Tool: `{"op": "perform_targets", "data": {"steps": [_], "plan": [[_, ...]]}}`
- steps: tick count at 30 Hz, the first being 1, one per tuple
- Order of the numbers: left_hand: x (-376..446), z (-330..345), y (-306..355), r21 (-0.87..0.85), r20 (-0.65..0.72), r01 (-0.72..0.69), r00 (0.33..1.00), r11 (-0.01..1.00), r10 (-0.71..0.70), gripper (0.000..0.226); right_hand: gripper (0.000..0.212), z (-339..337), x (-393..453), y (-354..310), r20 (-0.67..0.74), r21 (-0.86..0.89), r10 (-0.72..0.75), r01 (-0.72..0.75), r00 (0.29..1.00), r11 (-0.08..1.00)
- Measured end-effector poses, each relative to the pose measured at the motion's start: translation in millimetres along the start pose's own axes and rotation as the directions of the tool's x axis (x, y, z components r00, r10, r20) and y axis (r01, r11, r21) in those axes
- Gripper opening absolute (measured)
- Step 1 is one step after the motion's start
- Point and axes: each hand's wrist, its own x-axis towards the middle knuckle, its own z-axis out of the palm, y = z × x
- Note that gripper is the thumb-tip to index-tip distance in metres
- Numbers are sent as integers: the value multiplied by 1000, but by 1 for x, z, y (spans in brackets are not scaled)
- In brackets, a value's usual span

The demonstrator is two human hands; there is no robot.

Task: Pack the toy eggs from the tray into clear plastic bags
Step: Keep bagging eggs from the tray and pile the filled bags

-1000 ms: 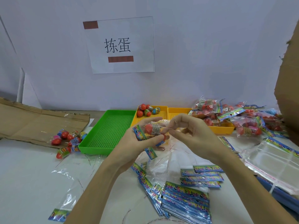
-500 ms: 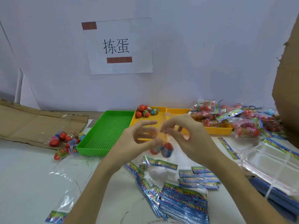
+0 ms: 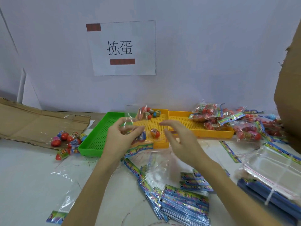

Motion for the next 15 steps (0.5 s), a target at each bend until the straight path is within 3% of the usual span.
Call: {"op": "perform_targets", "data": {"steps": [2, 5, 9, 12, 15], "plan": [[-1, 0, -1, -23, -12, -5, 1000, 1000, 5, 40, 40, 20, 6, 9, 146, -135, 34, -14, 989, 991], [0, 0, 0, 39, 13, -1, 1000, 999, 1, 53, 50, 39, 13, 24, 233, -348, 86, 0, 969, 937], [-1, 3, 2, 113, 49, 4, 999, 994, -10, 64, 41, 38, 11, 35, 130, -390, 50, 5, 990, 921], [-2, 3, 2, 145, 93, -12, 996, 989, -2, 65, 22, 30, 13, 31, -45, -279, -49, 35, 998, 960], [-3, 3, 3, 168, 160, -18, 987, 986, -9, 69, 8, 17, 14, 18, -180, 88, -43, 60, 983, 994]]}}
